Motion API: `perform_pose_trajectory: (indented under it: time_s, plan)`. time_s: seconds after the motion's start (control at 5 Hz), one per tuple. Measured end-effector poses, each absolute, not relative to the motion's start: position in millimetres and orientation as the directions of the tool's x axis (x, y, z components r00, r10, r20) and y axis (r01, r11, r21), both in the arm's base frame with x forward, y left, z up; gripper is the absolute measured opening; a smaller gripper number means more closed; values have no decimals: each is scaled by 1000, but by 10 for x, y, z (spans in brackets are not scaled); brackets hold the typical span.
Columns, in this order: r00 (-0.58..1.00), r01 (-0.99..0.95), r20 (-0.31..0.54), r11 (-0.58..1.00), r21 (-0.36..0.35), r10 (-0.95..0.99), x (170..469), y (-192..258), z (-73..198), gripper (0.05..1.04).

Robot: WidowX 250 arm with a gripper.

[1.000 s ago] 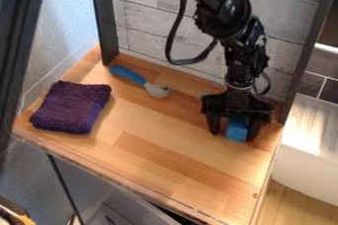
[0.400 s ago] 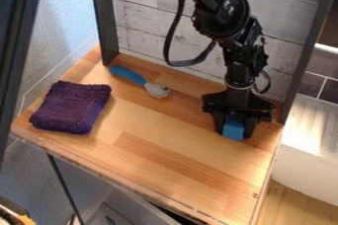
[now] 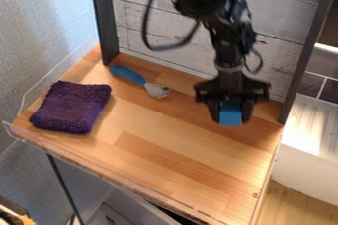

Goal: Pick the blue object and put it beside the violet cloth

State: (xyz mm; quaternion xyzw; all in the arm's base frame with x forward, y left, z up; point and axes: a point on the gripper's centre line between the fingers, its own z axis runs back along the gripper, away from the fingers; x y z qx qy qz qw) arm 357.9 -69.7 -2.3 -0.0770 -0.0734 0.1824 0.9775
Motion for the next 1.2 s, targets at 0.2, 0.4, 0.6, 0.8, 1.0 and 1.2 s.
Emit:
perform_pose_trajectory:
  time_s: [0.2, 0.4, 0.6, 0.8, 1.0, 1.2]
  plan:
    - [861, -446, 161, 868, -216, 482, 3469, -499, 227, 613]
    - [745, -598, 172, 760, -253, 644, 3270, -161, 318, 613]
    - [590, -722, 205, 624, -299, 781, 2998, 176, 348, 613]
    - [462, -814, 198, 502, -290, 864, 2791, 456, 245, 613]
    - [393, -859, 187, 432, -274, 900, 2677, 621, 104, 613]
    - [376, -875, 137, 400, -273, 916, 2615, 702, -94, 613]
